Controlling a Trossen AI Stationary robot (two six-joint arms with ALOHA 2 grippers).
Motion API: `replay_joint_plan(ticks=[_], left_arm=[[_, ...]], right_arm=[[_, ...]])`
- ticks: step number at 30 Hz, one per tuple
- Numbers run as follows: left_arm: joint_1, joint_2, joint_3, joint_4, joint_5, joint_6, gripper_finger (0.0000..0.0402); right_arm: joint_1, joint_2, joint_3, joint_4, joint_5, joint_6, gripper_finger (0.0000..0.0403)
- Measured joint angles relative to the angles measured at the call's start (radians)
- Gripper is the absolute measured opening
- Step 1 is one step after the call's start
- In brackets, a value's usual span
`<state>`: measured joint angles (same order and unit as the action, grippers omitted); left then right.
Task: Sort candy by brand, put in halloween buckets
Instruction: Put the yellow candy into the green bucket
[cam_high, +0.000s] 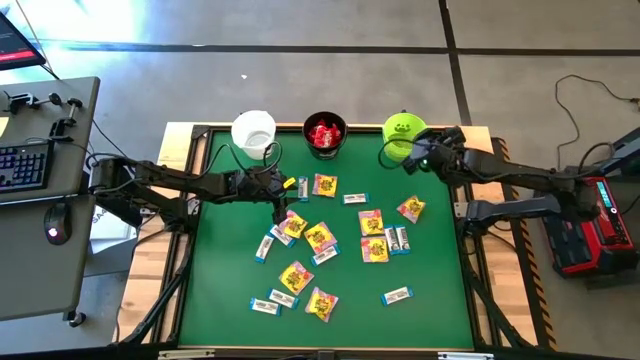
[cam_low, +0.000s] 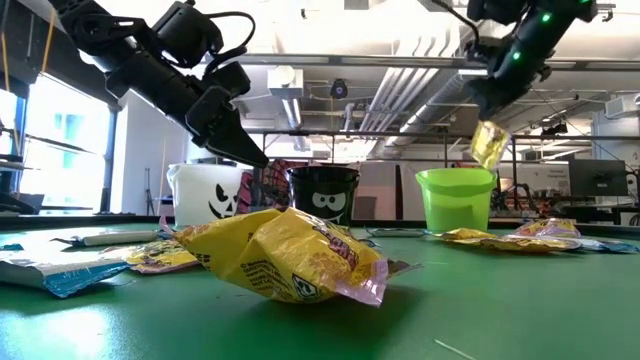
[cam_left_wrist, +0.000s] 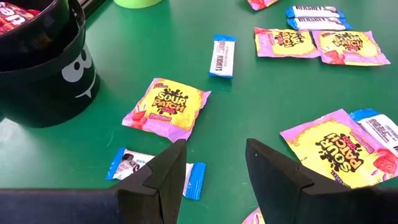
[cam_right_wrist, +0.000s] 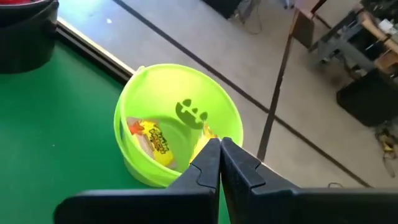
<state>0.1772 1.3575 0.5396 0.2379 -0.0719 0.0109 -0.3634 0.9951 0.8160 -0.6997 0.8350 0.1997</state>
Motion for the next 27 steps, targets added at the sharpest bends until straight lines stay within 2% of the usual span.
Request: replay_joint_plan(ticks=[12,17,20,27], left_arm=[[0.0,0.0,0.0,0.0,-0.004,0.009,0.0156],[0.0,0.0,0.0,0.0,-0.004,0.009,0.0156],[0.0,0.0,0.0,0.0,-0.004,0.009,0.0156],[0.0,0.0,0.0,-0.001,-0.008,0.019,0.0156]], right_arm=[[-0.239,0.0,-0.073,0.387,-0.16,-0.266,0.0],[-0.29,0.0,-0.073,0.425,-0.256,-0.282,0.0],[-0.315,0.016,-0.073,0.431,-0.278,-0.279,0.0],[-0.355,0.151,-0.072,0.52,-0.344,-0.288,0.0]])
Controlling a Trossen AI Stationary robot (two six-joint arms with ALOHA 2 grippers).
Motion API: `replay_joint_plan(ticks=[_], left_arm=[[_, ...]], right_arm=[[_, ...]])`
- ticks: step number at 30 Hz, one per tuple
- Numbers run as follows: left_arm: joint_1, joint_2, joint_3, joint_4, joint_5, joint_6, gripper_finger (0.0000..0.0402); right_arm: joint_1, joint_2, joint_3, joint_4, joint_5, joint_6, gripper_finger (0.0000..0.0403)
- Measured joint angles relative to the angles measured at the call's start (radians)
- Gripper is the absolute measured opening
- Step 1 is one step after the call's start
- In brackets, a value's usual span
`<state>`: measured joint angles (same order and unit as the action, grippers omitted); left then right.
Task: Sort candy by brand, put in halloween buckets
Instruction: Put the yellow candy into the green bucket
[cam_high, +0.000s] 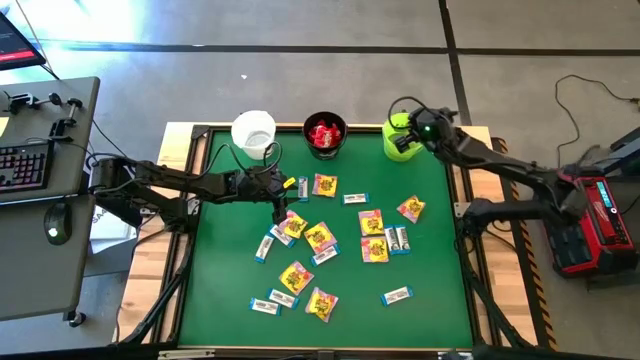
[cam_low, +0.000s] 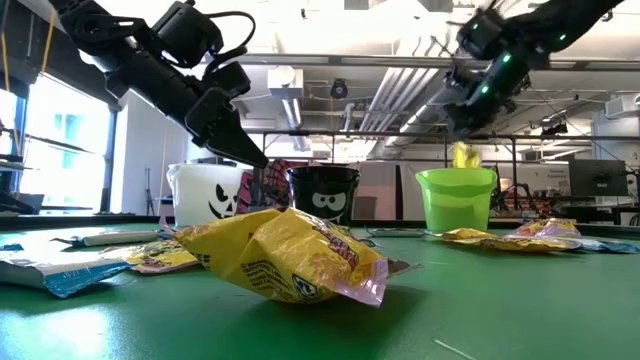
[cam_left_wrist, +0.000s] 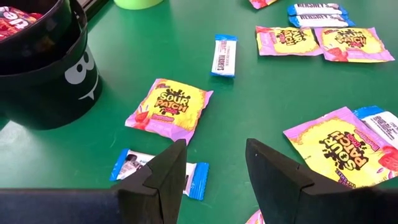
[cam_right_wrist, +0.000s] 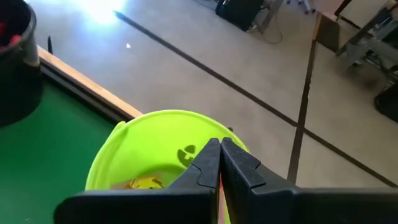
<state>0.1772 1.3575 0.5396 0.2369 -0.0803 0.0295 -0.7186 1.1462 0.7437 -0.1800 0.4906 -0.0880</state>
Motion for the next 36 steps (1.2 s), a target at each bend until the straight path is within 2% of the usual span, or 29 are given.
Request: replay_joint_plan(ticks=[9,16,20,26,30,33,36], left_arm=[[0.0,0.0,0.0,-0.007,-0.001,0.0,0.0156],[0.0,0.0,0.0,-0.007,-0.001,-0.001,0.0156],[-0.001,0.0,0.0,-0.008,-0.001,-0.002,0.0156],[-0.001,0.0,0.0,-0.008,-0.001,-0.002,0.0156],[-0.001,0.0,0.0,-0.007,-0.001,-0.018,0.0156],[-0.001,0.0,0.0,-0.007,-0.001,-0.018,0.0156],[-0.001,0.0,0.0,-0.007,-0.001,-0.018,0.0156]], right_arm=[[-0.051,0.14,0.0,0.054,-0.038,0.013,0.0],[-0.061,0.177,0.0,0.057,-0.039,0.018,0.0004],[-0.06,0.175,0.001,0.07,-0.038,0.002,0.0035],[-0.056,0.166,0.001,0.071,-0.029,0.002,0.012],[-0.02,0.111,0.001,0.074,-0.029,0.021,0.0164],[0.022,0.055,0.001,0.078,-0.029,0.028,0.0172],[0.067,-0.008,0.001,0.081,-0.029,0.028,0.0157]])
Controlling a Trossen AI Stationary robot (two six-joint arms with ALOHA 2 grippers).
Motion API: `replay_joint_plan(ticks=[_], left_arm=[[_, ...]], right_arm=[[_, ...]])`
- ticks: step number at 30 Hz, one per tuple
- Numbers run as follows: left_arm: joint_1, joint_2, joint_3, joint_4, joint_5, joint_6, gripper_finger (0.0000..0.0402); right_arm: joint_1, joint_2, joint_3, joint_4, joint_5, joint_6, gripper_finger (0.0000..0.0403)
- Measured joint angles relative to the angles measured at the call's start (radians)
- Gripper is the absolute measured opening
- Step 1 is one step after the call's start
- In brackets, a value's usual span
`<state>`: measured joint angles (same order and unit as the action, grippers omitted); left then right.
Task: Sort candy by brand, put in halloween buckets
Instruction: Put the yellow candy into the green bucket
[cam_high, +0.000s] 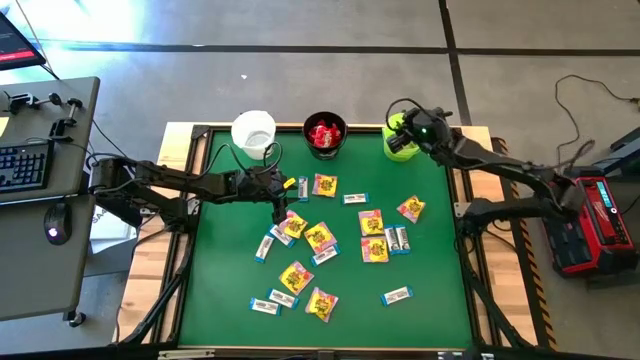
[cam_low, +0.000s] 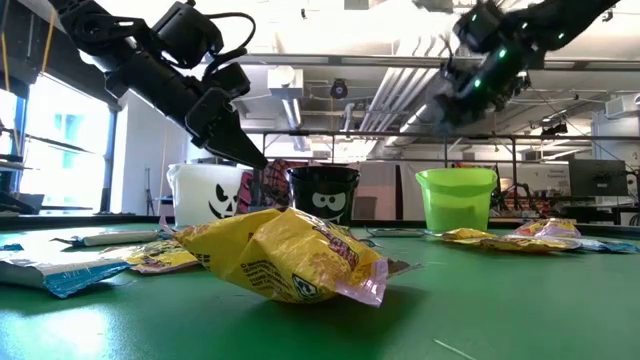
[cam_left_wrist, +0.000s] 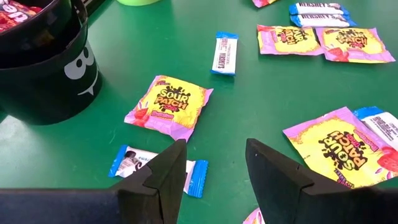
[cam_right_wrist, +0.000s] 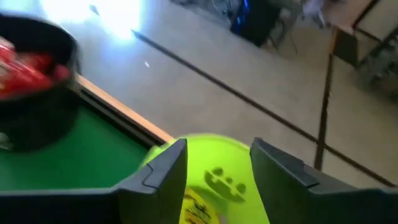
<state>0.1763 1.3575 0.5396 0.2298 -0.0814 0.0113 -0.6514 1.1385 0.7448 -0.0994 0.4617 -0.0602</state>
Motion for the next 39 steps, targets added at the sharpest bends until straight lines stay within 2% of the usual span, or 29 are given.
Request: replay_joint_plan(ticks=[3,9,20,27,39], left_arm=[[0.0,0.0,0.0,0.0,0.0,0.0,0.0156],[0.0,0.0,0.0,0.004,0.0,0.001,0.0156],[0.0,0.0,0.0,0.01,0.0,0.026,0.0156],[0.0,0.0,0.0,0.012,0.0,0.001,0.0156],[0.0,0.0,0.0,0.011,0.0,0.0,0.0156]], right_arm=[[0.049,-0.047,0.0,-0.011,0.0,0.0,0.0118],[0.151,-0.081,-0.033,-0.015,0.0,0.019,0.0011],[0.34,-0.08,-0.255,0.254,0.012,0.192,0.0004],[0.458,-0.08,-0.27,0.236,0.051,0.221,0.0],[0.628,-0.08,-0.27,0.146,0.039,0.299,0.0]])
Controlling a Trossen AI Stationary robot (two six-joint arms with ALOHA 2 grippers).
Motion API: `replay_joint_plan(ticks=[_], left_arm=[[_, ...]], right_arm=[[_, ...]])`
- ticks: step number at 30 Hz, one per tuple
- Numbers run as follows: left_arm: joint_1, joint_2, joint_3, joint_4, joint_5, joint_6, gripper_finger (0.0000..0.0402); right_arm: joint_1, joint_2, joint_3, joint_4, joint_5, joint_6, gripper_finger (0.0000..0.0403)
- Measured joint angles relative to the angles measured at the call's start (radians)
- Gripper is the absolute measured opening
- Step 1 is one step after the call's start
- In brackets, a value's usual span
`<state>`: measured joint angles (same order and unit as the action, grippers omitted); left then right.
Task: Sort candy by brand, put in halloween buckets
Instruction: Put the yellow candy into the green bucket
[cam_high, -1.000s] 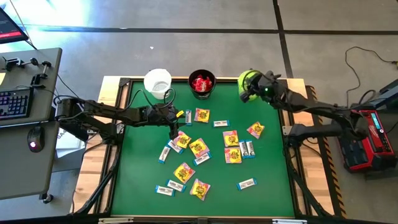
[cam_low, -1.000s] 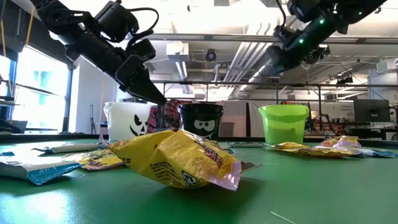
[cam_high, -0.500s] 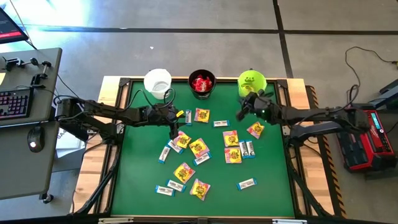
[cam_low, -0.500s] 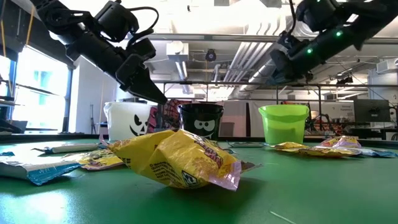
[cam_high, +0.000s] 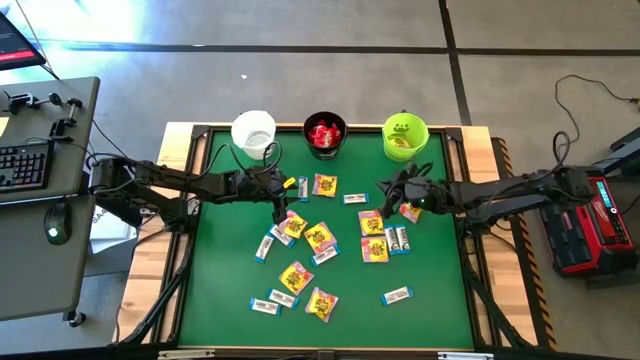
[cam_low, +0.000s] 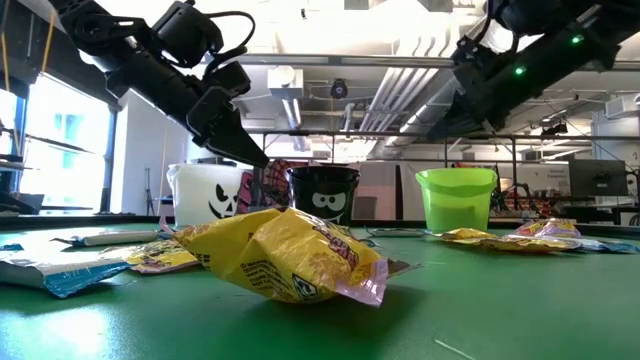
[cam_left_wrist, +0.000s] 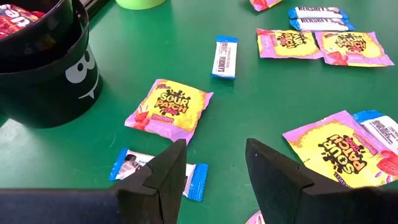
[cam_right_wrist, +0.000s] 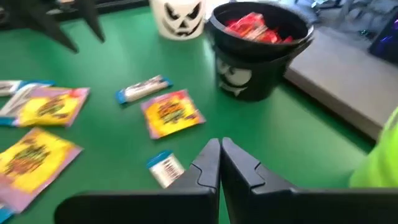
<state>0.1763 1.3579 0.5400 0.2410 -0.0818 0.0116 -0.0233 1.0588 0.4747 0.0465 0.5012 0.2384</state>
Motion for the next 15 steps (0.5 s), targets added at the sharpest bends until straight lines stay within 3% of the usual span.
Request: replay_joint_plan(ticks=[7,12,15], left_arm=[[0.0,0.0,0.0,-0.005,0.0,0.0,0.0146],[0.0,0.0,0.0,-0.006,0.0,-0.008,0.0093],[0.0,0.0,0.0,-0.006,0.014,-0.011,0.0054]], right_arm=[[0.073,0.0,0.0,-0.141,-0.003,0.134,0.0001],[0.094,0.002,0.0,-0.242,-0.001,0.246,0.0006],[0.096,0.011,0.0,-0.312,0.009,0.305,0.0034]])
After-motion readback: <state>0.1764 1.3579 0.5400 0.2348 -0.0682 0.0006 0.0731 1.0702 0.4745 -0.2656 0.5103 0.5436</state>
